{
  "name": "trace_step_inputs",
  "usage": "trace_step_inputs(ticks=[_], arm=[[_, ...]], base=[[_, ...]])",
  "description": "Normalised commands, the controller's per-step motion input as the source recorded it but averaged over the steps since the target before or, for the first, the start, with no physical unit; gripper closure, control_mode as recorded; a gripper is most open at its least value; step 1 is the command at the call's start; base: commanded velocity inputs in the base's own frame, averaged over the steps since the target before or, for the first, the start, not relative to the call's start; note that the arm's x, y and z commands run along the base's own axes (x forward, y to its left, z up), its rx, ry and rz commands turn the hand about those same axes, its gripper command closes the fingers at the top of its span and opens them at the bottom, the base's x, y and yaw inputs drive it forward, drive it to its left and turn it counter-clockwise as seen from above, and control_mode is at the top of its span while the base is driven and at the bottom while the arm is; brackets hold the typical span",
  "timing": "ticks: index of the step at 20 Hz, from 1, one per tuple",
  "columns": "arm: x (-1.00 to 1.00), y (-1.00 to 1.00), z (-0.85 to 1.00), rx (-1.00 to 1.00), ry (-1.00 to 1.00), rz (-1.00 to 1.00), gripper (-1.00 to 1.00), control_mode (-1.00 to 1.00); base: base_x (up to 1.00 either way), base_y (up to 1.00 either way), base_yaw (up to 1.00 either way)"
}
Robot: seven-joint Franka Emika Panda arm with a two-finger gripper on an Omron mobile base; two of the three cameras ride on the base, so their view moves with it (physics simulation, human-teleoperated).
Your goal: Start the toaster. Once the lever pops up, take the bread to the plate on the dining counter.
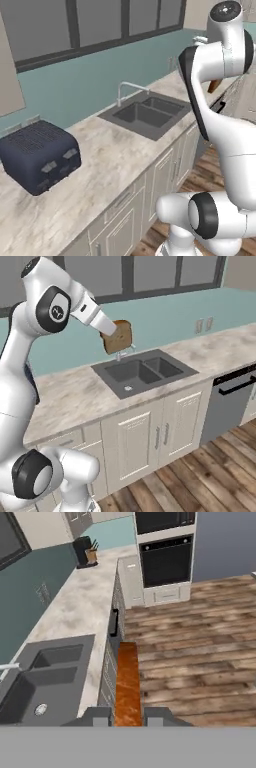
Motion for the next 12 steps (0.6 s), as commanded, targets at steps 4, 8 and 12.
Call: trace_step_inputs(ticks=[4, 8, 12], arm=[[0.00, 0.00, 0.00, 0.00, 0.00, 0.00, 1.00, 1.00], [0.00, 0.00, 0.00, 0.00, 0.00, 0.00, 1.00, 1.00], [0.00, 0.00, 0.00, 0.00, 0.00, 0.00, 1.00, 1.00]], base=[[-0.35, 0.13, -0.64], [-0.32, 0.13, -0.64], [-0.30, 0.13, -0.64]])
